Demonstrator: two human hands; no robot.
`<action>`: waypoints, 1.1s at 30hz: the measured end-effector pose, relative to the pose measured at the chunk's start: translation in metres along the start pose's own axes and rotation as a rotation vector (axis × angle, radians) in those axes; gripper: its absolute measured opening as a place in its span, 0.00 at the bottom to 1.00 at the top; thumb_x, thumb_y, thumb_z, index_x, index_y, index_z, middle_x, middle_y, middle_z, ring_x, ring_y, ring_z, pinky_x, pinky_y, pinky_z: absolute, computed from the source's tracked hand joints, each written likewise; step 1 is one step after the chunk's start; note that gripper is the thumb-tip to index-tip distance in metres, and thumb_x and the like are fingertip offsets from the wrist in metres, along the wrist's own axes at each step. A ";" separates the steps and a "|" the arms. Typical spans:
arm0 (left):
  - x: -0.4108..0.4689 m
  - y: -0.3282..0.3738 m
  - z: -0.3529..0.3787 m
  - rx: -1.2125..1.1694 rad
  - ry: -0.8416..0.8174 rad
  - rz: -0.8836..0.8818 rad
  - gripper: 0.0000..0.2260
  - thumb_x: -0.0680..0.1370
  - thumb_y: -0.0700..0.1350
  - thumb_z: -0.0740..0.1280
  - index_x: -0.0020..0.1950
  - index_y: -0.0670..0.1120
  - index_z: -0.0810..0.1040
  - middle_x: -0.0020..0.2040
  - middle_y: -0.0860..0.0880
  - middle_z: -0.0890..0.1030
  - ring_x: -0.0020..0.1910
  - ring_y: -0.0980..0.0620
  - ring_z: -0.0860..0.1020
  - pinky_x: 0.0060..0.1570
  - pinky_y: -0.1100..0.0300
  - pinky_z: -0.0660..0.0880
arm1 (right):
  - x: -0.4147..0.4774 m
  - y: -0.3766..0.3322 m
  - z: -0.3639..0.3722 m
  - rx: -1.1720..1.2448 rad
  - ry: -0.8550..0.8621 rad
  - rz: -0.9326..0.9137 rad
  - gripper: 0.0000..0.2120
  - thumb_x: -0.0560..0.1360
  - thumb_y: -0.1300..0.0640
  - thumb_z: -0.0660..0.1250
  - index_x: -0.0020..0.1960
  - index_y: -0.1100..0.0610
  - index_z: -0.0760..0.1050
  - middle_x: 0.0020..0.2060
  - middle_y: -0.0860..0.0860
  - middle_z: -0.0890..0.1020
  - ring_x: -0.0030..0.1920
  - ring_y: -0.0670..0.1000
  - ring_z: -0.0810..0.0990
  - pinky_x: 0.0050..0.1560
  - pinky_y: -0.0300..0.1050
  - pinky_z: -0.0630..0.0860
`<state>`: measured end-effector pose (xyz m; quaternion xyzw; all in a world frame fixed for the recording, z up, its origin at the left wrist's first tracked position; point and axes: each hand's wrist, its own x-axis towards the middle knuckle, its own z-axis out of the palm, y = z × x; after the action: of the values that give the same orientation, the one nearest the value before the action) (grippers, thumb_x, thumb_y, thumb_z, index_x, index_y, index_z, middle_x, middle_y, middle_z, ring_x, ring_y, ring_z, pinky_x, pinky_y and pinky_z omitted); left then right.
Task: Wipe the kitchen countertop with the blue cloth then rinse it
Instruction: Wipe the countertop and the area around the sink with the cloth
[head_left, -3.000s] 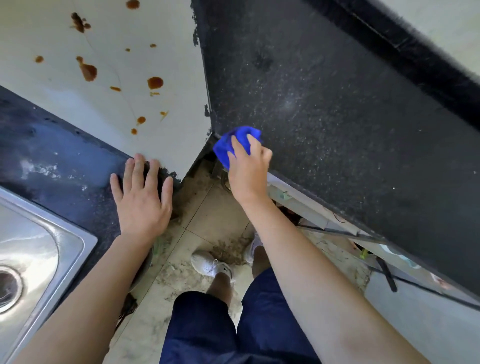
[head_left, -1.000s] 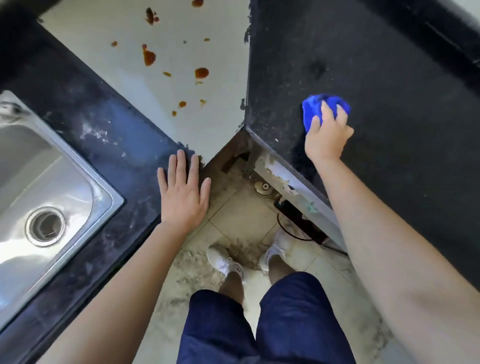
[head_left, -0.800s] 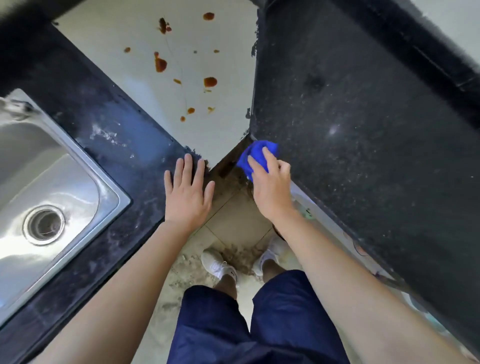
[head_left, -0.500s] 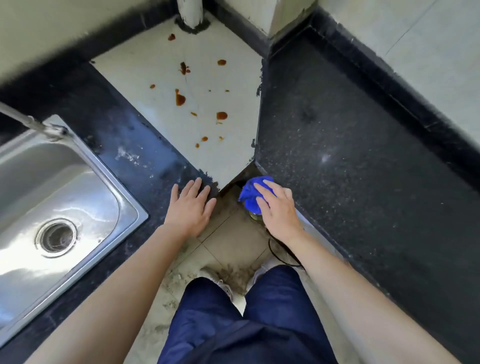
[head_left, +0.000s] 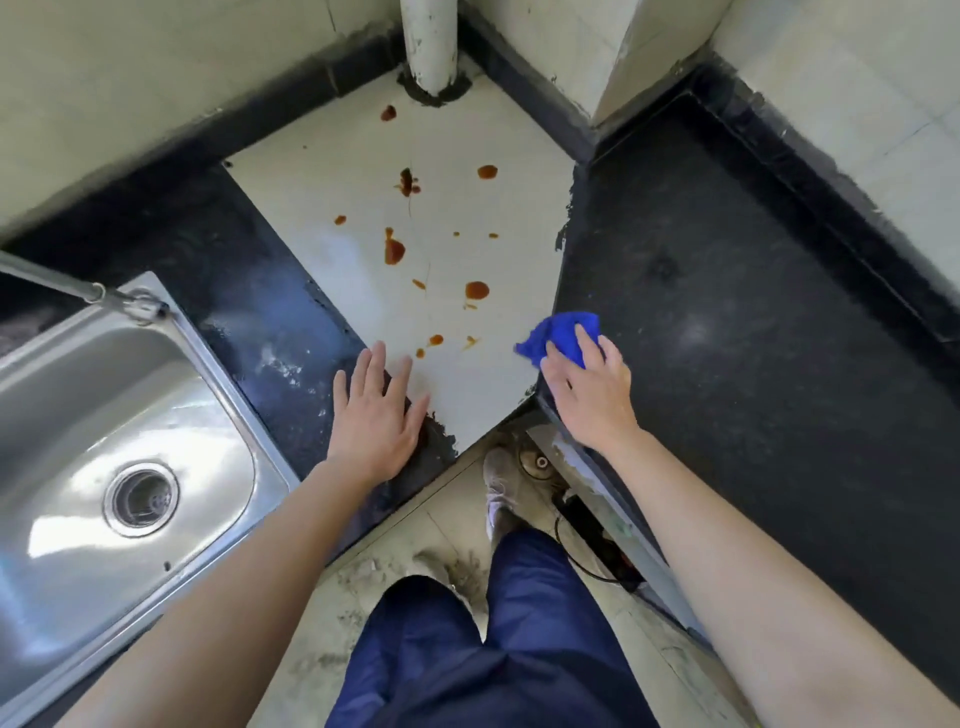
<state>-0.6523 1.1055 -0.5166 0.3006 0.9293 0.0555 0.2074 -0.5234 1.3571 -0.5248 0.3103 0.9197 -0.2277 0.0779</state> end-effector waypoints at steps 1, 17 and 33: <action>0.006 -0.002 -0.002 0.003 -0.008 -0.028 0.28 0.84 0.59 0.48 0.81 0.49 0.53 0.82 0.42 0.46 0.80 0.43 0.43 0.78 0.42 0.42 | 0.007 0.000 0.009 -0.068 -0.085 -0.040 0.25 0.84 0.41 0.45 0.80 0.46 0.58 0.81 0.52 0.49 0.80 0.60 0.44 0.79 0.58 0.49; 0.131 -0.042 -0.029 -0.067 0.197 -0.390 0.26 0.84 0.53 0.55 0.77 0.42 0.55 0.79 0.36 0.54 0.78 0.37 0.52 0.74 0.38 0.52 | 0.280 -0.038 -0.031 -0.225 0.031 -0.191 0.26 0.84 0.41 0.45 0.80 0.45 0.54 0.81 0.60 0.48 0.79 0.65 0.40 0.79 0.61 0.44; 0.164 -0.058 -0.017 -0.083 0.211 -0.481 0.31 0.82 0.61 0.45 0.82 0.48 0.46 0.81 0.41 0.42 0.80 0.44 0.41 0.77 0.43 0.39 | 0.169 -0.032 0.008 -0.132 -0.121 -0.664 0.24 0.85 0.46 0.53 0.79 0.48 0.60 0.81 0.59 0.51 0.80 0.62 0.42 0.80 0.57 0.45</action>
<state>-0.8108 1.1538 -0.5718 0.0548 0.9874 0.0738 0.1286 -0.6770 1.4215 -0.5682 -0.0260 0.9769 -0.1988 0.0739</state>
